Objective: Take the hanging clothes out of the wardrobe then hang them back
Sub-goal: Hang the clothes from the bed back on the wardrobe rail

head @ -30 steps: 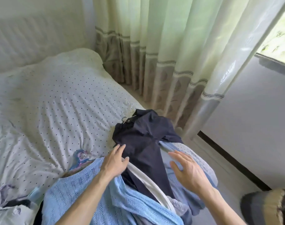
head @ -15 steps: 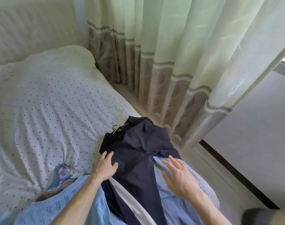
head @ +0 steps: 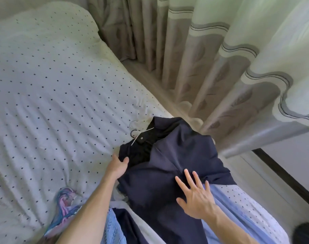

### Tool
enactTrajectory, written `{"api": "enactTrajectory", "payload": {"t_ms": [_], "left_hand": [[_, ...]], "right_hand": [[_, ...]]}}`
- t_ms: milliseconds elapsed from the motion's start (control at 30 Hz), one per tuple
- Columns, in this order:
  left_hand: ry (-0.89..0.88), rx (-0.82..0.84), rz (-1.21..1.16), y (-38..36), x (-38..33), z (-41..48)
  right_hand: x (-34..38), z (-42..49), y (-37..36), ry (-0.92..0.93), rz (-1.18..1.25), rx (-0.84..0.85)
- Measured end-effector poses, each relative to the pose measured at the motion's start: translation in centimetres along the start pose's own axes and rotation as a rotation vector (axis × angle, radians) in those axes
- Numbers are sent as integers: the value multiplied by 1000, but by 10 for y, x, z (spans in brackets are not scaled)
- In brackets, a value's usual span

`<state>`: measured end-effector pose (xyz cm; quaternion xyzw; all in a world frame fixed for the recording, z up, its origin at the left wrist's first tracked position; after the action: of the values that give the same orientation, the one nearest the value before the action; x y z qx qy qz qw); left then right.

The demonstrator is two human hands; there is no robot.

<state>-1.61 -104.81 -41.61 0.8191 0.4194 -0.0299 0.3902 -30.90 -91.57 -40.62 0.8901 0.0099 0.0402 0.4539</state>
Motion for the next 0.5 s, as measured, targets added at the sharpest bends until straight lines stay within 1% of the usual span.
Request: {"api": "enactTrajectory", "payload": {"t_ms": [100, 167, 233, 267, 333, 400, 500], "left_hand": [[-5, -16, -67, -10, -5, 13], [-18, -63, -110, -12, -11, 9], [-42, -119, -151, -10, -16, 1], [-54, -143, -165, -7, -19, -4], [-77, -170, -193, -1, -25, -20], [-113, -187, -213, 5, -32, -42], [-194, -210, -241, 15, -51, -87]], "right_hand": [[0, 4, -26, -31, 22, 63], [4, 3, -19, -37, 30, 70], [6, 5, -8, 6, 76, 37], [4, 3, -5, 2, 98, 66], [3, -3, 5, -34, 186, 105], [4, -15, 18, -71, 316, 100], [-1, -47, 44, -112, 524, 40]]}}
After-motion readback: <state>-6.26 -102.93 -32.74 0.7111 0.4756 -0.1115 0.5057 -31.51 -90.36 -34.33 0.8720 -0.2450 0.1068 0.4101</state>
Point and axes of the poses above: each hand's wrist, its own z-axis towards the middle knuckle, its own y-axis out of the back of the hand, x = y × z, the point moved 2 cm from there along z, towards the middle knuckle, and after that the axes turned 3 degrees about -x, right-handed, at the moved point
